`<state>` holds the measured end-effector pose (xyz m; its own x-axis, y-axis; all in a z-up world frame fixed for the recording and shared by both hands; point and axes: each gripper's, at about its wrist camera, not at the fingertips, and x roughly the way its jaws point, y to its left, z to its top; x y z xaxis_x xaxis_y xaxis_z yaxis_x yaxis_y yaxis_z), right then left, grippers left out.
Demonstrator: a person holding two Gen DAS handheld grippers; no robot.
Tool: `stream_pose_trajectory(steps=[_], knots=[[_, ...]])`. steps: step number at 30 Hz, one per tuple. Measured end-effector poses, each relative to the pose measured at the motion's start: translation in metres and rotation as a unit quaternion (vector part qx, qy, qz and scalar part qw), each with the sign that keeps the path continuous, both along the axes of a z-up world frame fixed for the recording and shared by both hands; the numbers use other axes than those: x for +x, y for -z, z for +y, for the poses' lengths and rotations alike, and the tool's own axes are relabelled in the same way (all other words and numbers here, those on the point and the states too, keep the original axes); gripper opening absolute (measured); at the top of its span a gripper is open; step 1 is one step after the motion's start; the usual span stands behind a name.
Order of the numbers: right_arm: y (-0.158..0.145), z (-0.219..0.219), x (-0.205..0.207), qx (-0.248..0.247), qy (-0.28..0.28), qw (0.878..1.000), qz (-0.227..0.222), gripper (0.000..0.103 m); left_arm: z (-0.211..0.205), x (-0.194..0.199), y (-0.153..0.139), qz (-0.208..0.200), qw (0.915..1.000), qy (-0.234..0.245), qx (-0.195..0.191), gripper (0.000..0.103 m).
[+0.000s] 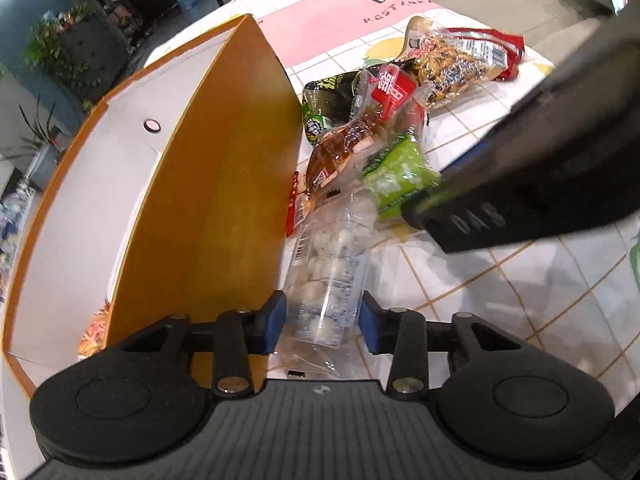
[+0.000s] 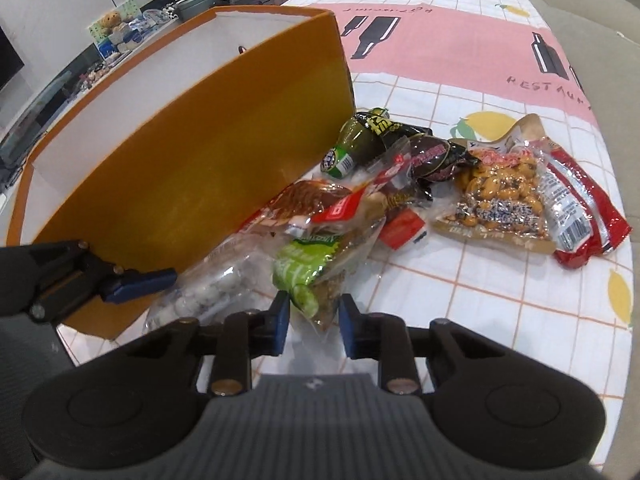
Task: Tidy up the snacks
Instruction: 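Grasp the clear tray of white balls with the left gripper while the right grasps the green raisin bag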
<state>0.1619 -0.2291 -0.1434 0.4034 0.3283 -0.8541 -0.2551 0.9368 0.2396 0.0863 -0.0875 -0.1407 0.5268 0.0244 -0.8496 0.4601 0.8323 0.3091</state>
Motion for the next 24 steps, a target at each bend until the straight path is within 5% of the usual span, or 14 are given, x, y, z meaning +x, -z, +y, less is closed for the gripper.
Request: stream_pose_trajectory(steps=[19, 24], knots=[[-0.002, -0.042, -0.071, -0.052, -0.030, 0.994, 0.088, 0.018, 0.020, -0.006, -0.022, 0.089, 0.9882, -0.012, -0.124, 0.038], [0.000, -0.045, -0.073, -0.053, -0.017, 0.995, 0.088, 0.032, 0.018, -0.006, -0.019, 0.085, 0.9894, -0.007, -0.118, 0.048]])
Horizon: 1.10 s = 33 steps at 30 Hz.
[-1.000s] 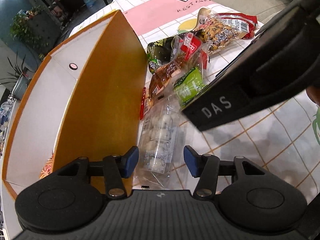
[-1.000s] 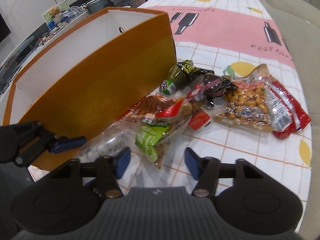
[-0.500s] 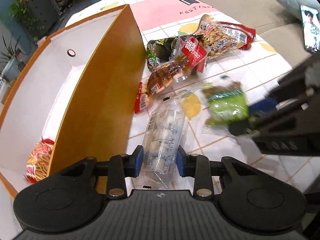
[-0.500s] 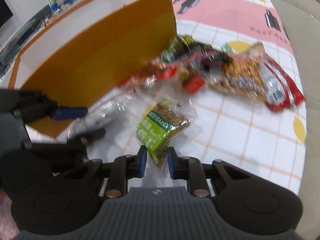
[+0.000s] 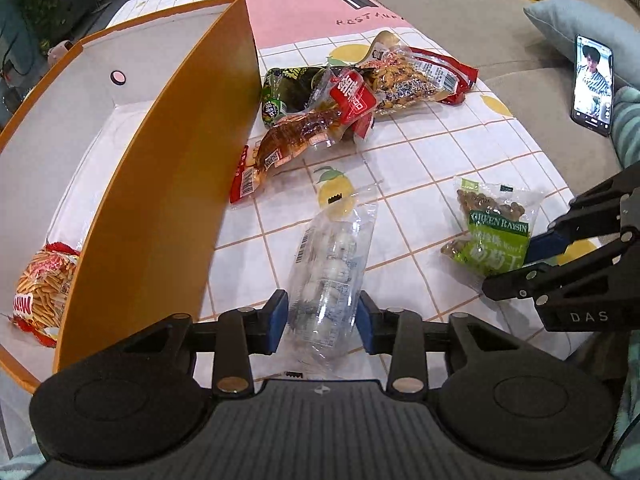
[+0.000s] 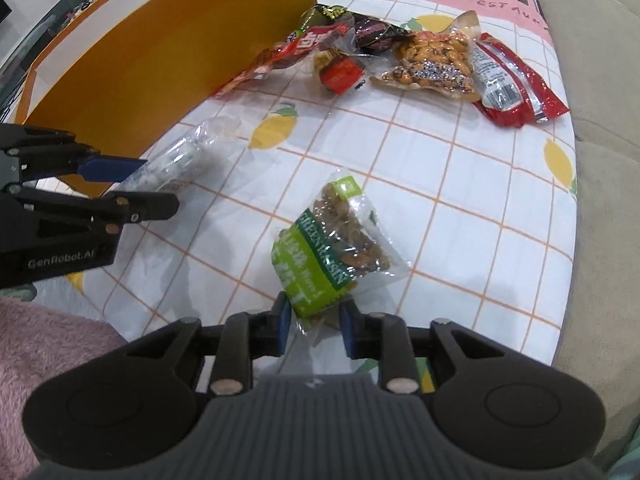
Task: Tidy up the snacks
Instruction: 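Grasp the clear tray of white balls with the left gripper while the right grasps the green raisin bag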
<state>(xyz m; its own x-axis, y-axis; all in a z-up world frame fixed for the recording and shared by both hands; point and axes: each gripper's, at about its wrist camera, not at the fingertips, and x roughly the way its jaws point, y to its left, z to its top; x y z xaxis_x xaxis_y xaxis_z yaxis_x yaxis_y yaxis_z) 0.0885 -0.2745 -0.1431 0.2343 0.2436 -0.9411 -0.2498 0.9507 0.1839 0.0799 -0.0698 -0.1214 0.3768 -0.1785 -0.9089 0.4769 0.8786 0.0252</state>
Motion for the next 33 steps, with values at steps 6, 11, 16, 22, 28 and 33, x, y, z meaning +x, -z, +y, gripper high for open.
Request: stream_pose_trajectory(steps=[6, 11, 16, 22, 28, 33], knots=[[-0.005, -0.006, 0.003, 0.018, 0.042, 0.999, -0.010, 0.067, -0.007, 0.002, 0.004, -0.012, 0.9997, 0.015, 0.014, 0.073], [0.003, -0.015, 0.009, 0.043, 0.101, 0.994, 0.006, 0.071, -0.017, 0.006, 0.014, -0.015, 0.9992, 0.021, 0.029, 0.073], [0.003, -0.021, 0.017, 0.049, 0.141, 0.989, -0.002, 0.072, -0.020, 0.011, 0.019, -0.015, 0.9992, 0.004, 0.038, 0.073], [0.001, -0.027, 0.027, 0.066, 0.178, 0.982, -0.006, 0.075, -0.015, 0.018, 0.022, -0.004, 0.9986, -0.040, 0.034, 0.089], [0.002, -0.028, 0.031, 0.064, 0.188, 0.980, -0.016, 0.067, -0.004, 0.027, 0.027, 0.033, 0.9957, -0.086, -0.004, 0.090], [0.002, -0.014, 0.028, 0.021, 0.145, 0.989, -0.035, 0.060, -0.004, 0.026, 0.027, 0.037, 0.9952, -0.090, -0.012, 0.083]])
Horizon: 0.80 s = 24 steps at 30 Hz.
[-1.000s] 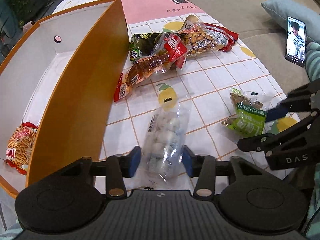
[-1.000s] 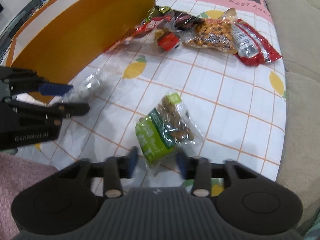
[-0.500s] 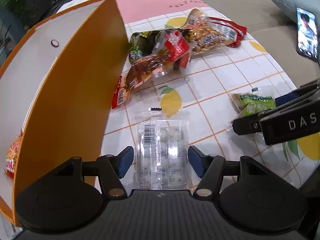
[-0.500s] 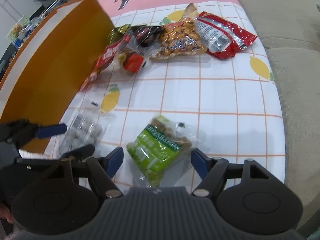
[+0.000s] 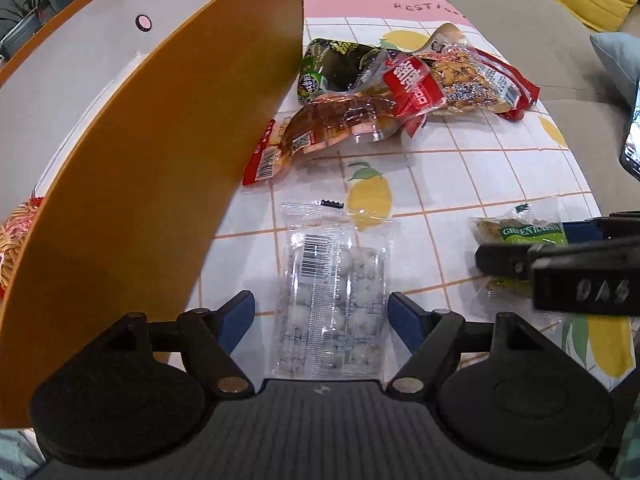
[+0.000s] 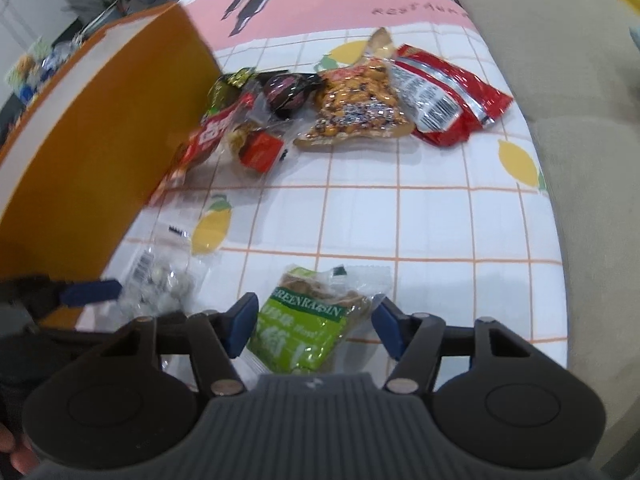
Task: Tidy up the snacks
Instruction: 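Grasp the clear tray of white balls with the left gripper while the right grasps the green raisin bag, then lift both held snacks and carry them over the open box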
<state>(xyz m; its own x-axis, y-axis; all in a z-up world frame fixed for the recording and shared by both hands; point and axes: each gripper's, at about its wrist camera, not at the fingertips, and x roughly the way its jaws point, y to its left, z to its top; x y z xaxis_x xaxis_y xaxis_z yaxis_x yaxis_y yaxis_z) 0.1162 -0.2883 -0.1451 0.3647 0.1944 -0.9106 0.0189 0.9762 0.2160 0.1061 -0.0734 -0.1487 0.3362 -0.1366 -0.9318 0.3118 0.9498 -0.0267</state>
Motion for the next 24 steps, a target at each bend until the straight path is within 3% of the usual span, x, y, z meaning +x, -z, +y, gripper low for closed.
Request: stream_pose_trajectory(steps=[3, 7, 16, 24], knots=[[0.002, 0.013, -0.004, -0.036, -0.035, 0.999, -0.009, 0.052, -0.003, -0.002, -0.002, -0.002, 1.0000, 0.007, -0.005, 0.067], [0.001, 0.021, -0.008, -0.058, -0.060, 0.996, -0.017, 0.045, -0.003, -0.002, -0.003, -0.005, 0.9999, 0.006, -0.009, 0.061], [-0.001, 0.018, -0.012, -0.047, -0.061, 0.997, -0.015, 0.044, 0.004, -0.006, -0.010, -0.001, 0.9993, -0.003, -0.036, 0.058], [-0.019, 0.023, -0.020, -0.054, -0.080, 0.995, -0.035, 0.043, 0.012, -0.018, -0.044, -0.017, 0.9977, -0.008, -0.064, 0.058]])
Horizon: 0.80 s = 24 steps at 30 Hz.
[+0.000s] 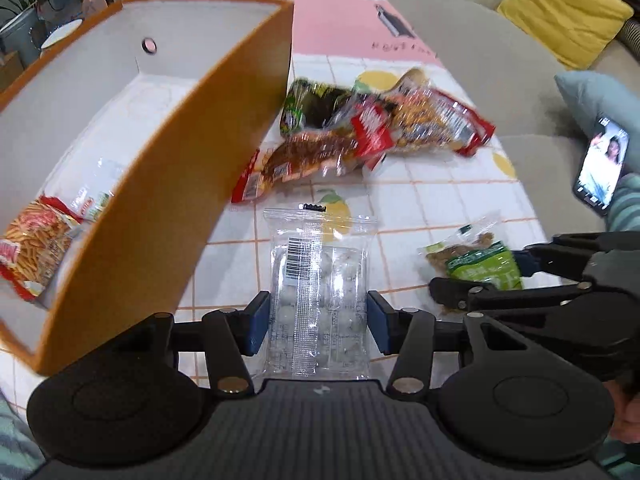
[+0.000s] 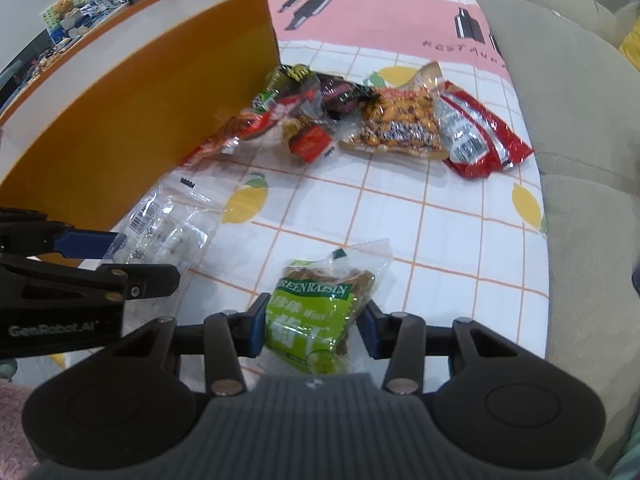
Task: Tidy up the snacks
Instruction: 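Lift both held snacks and carry them over the open box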
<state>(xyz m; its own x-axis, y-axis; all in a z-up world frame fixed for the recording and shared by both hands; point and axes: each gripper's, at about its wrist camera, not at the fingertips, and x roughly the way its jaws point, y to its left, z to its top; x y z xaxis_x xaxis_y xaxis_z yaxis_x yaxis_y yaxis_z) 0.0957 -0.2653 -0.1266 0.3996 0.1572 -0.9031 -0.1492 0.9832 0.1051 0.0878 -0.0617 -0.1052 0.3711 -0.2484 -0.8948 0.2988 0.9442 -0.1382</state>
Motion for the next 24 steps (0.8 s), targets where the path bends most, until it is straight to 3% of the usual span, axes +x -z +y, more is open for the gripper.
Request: stream_pose_trajectory(steps=[6, 14, 24], knots=[[-0.023, 0.002, -0.003, 0.024, -0.008, 1.000, -0.009, 0.043, 0.010, -0.008, -0.043, -0.031, 0.9994, -0.008, -0.015, 0.058], [-0.068, 0.026, 0.001, 0.035, -0.053, 0.996, -0.062, 0.043, 0.039, -0.006, -0.089, -0.061, 0.9971, -0.031, -0.033, 0.058], [-0.112, 0.083, 0.028, 0.042, -0.155, 0.980, -0.119, 0.043, 0.097, 0.023, -0.116, -0.062, 0.9956, -0.067, -0.019, 0.058]])
